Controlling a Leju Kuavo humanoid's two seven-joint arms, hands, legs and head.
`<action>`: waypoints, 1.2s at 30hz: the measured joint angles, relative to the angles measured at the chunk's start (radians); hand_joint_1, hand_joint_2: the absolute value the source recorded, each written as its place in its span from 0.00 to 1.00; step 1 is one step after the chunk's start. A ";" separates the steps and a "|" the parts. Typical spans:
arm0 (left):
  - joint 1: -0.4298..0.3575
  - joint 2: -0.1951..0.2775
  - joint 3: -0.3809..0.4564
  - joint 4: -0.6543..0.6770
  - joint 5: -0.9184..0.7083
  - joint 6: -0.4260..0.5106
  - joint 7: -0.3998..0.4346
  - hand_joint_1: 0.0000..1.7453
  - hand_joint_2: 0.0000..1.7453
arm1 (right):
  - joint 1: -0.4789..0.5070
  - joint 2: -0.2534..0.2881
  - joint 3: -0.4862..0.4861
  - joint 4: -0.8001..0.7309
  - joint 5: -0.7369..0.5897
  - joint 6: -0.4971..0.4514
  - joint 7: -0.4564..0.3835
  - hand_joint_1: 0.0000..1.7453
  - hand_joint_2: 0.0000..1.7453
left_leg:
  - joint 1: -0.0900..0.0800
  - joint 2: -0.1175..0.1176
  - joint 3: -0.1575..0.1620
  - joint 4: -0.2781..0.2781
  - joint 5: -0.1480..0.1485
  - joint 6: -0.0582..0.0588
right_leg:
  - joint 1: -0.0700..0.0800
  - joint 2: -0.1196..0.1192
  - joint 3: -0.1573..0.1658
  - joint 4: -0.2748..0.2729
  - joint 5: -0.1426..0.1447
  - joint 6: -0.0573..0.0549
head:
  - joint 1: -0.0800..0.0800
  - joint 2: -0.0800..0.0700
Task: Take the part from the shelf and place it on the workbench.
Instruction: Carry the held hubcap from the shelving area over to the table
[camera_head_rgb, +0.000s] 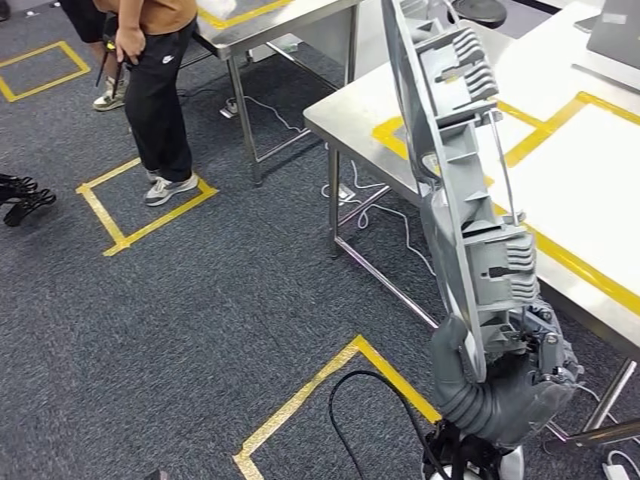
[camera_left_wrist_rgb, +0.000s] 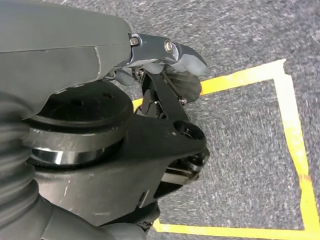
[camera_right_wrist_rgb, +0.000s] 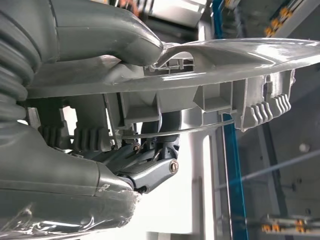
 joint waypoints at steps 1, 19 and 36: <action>0.000 0.000 0.000 0.000 -0.001 0.000 0.000 0.00 1.00 | 0.001 0.000 -0.002 0.000 -0.001 0.000 0.000 1.00 1.00 | 0.001 -0.004 0.016 -0.041 0.034 0.001 | -0.001 0.016 0.001 0.000 0.001 0.002 | 0.000 0.000; 0.000 -0.003 0.000 -0.001 -0.018 -0.006 0.003 0.00 1.00 | 0.011 0.003 -0.017 -0.010 -0.004 0.000 -0.001 1.00 1.00 | -0.003 0.077 0.136 -0.266 0.107 0.036 | 0.005 -0.122 -0.020 0.054 -0.014 0.048 | 0.012 0.000; -0.003 -0.001 -0.001 -0.001 -0.019 -0.006 0.003 0.00 1.00 | 0.013 0.007 -0.018 -0.015 0.016 0.000 -0.001 1.00 1.00 | 0.005 -0.073 0.107 -0.242 0.119 0.015 | -0.005 0.077 -0.010 0.011 0.003 0.022 | 0.001 0.000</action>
